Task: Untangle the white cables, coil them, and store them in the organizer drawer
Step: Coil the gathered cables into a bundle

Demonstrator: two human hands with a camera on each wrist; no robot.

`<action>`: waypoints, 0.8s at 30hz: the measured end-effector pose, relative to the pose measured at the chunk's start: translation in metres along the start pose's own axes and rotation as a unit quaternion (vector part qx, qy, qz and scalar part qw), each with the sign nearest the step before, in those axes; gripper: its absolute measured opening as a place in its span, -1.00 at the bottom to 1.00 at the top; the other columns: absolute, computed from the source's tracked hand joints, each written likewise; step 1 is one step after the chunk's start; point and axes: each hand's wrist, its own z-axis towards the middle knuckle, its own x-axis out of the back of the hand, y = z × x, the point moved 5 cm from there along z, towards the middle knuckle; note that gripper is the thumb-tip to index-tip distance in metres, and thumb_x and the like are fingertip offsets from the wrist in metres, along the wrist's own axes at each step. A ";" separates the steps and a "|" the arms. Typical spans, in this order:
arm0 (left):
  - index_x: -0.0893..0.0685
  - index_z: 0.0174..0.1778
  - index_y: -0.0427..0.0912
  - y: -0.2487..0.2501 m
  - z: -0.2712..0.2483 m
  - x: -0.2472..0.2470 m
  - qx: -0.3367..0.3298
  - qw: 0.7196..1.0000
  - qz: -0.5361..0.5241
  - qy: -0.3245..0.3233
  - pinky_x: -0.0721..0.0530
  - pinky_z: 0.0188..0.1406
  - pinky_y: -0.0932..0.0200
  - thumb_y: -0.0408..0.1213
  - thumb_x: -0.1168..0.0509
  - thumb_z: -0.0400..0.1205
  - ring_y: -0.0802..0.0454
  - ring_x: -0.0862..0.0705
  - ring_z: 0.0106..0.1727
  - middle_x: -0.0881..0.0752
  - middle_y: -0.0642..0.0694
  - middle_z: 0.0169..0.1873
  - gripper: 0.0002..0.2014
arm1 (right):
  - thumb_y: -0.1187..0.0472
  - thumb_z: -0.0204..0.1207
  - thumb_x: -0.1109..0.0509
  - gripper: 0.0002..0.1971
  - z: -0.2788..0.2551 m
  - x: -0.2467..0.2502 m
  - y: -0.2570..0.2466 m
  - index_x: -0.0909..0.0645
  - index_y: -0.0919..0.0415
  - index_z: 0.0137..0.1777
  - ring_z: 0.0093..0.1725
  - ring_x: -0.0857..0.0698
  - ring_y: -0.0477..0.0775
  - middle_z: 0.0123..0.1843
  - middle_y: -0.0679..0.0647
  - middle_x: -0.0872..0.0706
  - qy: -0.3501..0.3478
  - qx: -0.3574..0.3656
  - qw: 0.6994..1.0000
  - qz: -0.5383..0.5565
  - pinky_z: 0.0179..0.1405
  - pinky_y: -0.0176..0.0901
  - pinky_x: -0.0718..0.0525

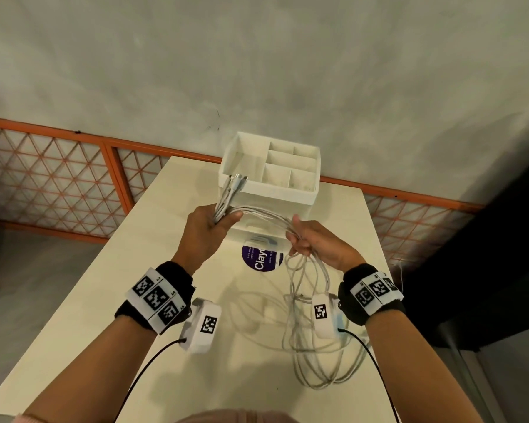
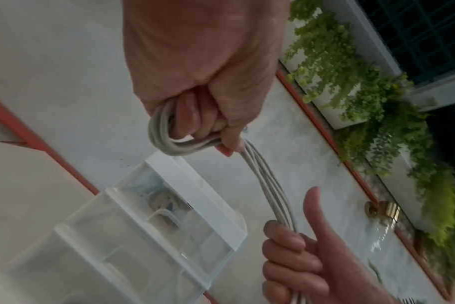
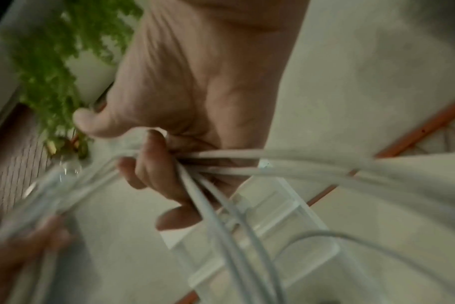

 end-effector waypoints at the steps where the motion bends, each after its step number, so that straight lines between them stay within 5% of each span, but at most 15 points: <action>1: -0.56 -0.33 -0.49 -0.004 0.001 0.000 0.013 1.000 -0.004 0.002 -0.22 -0.64 0.39 -0.17 -0.40 0.57 0.16 -0.28 -0.65 -0.34 0.11 -0.77 -0.60 | -0.34 0.51 -0.07 -0.45 0.000 0.000 -0.002 -0.45 0.15 -0.37 -0.60 -0.25 -0.12 -0.62 -0.13 -0.27 0.004 -0.011 1.000 0.020 -0.29 -0.16 -0.53; 5: -0.60 -0.36 -0.38 -0.018 0.002 -0.001 0.047 0.999 0.022 -0.008 -0.27 -0.61 0.37 -0.13 -0.40 0.57 0.17 -0.33 -0.66 -0.37 0.08 -0.70 -0.64 | -0.19 0.65 -0.15 -0.53 0.003 0.007 -0.009 -0.34 0.09 -0.41 -0.58 -0.14 -0.14 -0.58 -0.15 -0.30 0.061 -0.048 0.996 -0.038 -0.57 -0.34 -0.14; 9: -0.59 -0.15 -0.15 -0.019 -0.009 -0.011 0.039 0.992 0.094 -0.070 -0.38 -0.50 0.38 -0.19 -0.48 0.50 0.21 -0.44 -0.50 -0.50 0.06 -0.50 -0.80 | -0.09 0.65 -0.22 -0.54 0.007 0.013 -0.007 -0.33 0.08 -0.45 -0.64 -0.19 -0.17 -0.57 -0.10 -0.31 0.099 -0.055 0.989 -0.093 -0.63 -0.32 -0.11; 12: -0.53 0.17 0.02 -0.008 -0.018 -0.018 0.003 0.995 0.021 -0.093 -0.45 -0.34 0.60 -0.33 -0.56 0.40 0.39 -0.61 -0.31 -0.60 0.23 -0.29 -0.51 | -0.07 0.68 -0.18 -0.51 0.007 0.011 -0.008 -0.33 0.09 -0.49 -0.74 -0.31 -0.21 -0.62 -0.17 -0.36 0.117 -0.052 0.978 -0.165 -0.66 -0.36 -0.17; 15: -0.56 0.30 -0.03 0.006 -0.023 -0.032 -0.049 0.988 -0.007 -0.145 -0.45 -0.18 0.60 -0.30 -0.53 0.44 0.57 -0.61 -0.18 -0.67 0.30 -0.13 -0.49 | -0.08 0.71 -0.08 -0.54 0.009 -0.004 -0.008 -0.43 0.10 -0.40 -0.69 -0.26 -0.21 -0.62 -0.17 -0.36 0.066 -0.070 0.984 -0.152 -0.66 -0.35 -0.18; 20: -0.54 0.28 0.11 0.009 -0.025 -0.048 -0.056 0.975 -0.010 -0.216 -0.51 -0.04 0.36 -0.18 -0.21 0.69 0.30 -0.61 -0.14 -0.73 0.19 -0.13 -0.76 | 0.00 0.71 -0.05 -0.57 0.007 -0.019 -0.017 -0.48 0.14 -0.35 -0.62 -0.15 -0.13 -0.59 -0.09 -0.27 -0.037 -0.067 0.997 0.012 -0.65 -0.33 -0.12; 24: -0.55 0.23 -0.07 0.020 -0.017 -0.036 -0.097 0.981 0.060 -0.156 -0.44 -0.35 0.40 -0.17 -0.17 0.71 0.40 -0.56 -0.42 -0.58 0.16 -0.44 -0.79 | -0.05 0.69 -0.13 -0.59 0.000 -0.014 -0.013 -0.55 0.17 -0.29 -0.57 -0.37 -0.09 -0.53 -0.04 -0.41 -0.053 -0.027 0.997 0.040 -0.53 -0.31 -0.43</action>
